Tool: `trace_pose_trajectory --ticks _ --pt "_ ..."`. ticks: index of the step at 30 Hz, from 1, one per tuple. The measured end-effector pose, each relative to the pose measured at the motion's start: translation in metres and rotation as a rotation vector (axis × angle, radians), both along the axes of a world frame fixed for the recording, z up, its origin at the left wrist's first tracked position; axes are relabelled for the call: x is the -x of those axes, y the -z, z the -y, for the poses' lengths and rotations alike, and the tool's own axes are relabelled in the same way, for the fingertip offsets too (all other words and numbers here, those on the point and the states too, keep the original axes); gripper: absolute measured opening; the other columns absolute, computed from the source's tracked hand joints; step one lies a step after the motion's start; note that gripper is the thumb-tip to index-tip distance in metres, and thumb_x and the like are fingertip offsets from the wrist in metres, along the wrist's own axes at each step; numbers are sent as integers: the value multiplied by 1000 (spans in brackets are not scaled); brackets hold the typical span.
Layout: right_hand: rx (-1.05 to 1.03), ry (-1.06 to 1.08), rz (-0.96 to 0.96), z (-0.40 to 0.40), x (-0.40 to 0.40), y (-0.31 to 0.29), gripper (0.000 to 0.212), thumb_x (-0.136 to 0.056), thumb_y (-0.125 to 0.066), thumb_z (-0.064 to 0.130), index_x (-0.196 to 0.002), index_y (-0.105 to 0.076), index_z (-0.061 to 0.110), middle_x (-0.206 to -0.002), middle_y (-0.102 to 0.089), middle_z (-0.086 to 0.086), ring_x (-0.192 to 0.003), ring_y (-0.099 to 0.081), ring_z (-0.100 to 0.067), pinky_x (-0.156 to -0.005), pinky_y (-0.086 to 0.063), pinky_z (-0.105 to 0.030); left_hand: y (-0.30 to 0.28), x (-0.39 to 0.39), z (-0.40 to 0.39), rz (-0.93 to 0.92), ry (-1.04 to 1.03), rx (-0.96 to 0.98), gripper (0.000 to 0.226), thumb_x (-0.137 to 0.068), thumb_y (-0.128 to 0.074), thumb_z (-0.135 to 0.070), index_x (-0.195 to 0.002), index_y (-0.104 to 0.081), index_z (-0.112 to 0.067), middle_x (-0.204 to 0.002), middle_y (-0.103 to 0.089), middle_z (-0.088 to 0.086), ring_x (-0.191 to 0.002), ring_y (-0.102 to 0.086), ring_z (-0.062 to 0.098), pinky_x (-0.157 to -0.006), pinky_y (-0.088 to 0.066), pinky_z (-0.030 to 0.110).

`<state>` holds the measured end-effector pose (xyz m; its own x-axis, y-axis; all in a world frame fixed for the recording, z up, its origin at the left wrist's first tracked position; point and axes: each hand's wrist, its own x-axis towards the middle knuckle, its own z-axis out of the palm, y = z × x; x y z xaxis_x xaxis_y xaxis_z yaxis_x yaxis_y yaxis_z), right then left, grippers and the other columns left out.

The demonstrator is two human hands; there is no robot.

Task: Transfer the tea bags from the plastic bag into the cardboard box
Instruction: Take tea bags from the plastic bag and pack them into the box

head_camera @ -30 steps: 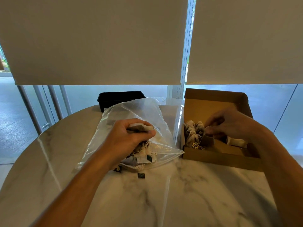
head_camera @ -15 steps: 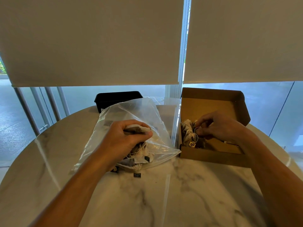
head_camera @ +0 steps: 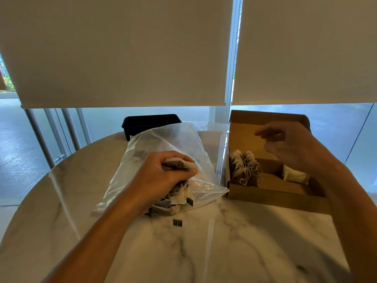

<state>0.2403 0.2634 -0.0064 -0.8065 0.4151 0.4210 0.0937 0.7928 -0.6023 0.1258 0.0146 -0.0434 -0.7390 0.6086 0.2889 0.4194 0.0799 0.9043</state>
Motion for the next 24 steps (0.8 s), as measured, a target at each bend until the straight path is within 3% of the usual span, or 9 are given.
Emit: trace_pose_trajectory --ticks 3,6,10,13,16,20,24 --pt "61 -233 -55 55 4 -9 18 -82 -69 33 -96 -63 42 -94 -66 20 -90 -62 4 -72 -48 -11 1 0 -1 -24 -12 14 11 -76 -75 -20 -86 -75 -24 -81 -73 -7 -80 -69 8 -72 -57 22" --pt "-44 -392 23 100 13 -1 32 -69 -61 61 -99 -60 49 -95 -62 27 -92 -56 11 -68 -50 -10 0 -2 -2 -48 -23 31 14 -76 -76 -20 -89 -74 -21 -80 -73 -3 -76 -69 10 -66 -55 18" --pt "-145 -393 -32 114 24 12 30 -79 -66 46 -108 -66 38 -92 -60 25 -90 -54 4 -65 -45 -8 -1 -2 -1 -53 9 30 19 -75 -76 -11 -93 -73 -14 -81 -73 5 -75 -70 15 -68 -58 24" --pt "-102 -355 -121 108 25 12 13 -86 -62 36 -97 -69 38 -82 -60 29 -89 -56 7 -70 -44 -4 -1 -2 0 -50 35 46 24 -74 -77 -18 -97 -70 -19 -86 -73 0 -80 -70 13 -77 -58 29" --pt "8 -321 -181 100 24 8 11 -87 -60 32 -88 -65 42 -81 -62 28 -87 -56 9 -69 -45 -4 0 -2 0 1 36 73 39 -70 -80 -24 -106 -65 -25 -95 -72 -2 -86 -69 13 -86 -56 36" --pt "179 -297 -265 88 20 4 13 -87 -58 30 -87 -66 41 -78 -68 17 -78 -61 -2 -70 -48 -17 -2 1 5 34 51 137 48 -65 -81 -33 -109 -63 -32 -98 -70 -1 -90 -69 16 -87 -56 40" --pt "326 -273 -351 76 14 1 14 -87 -56 30 -92 -69 31 -78 -69 4 -70 -61 -16 -65 -53 -28 -9 2 14 71 111 155 46 -58 -76 -39 -103 -69 -32 -94 -71 -5 -85 -69 11 -76 -58 28"
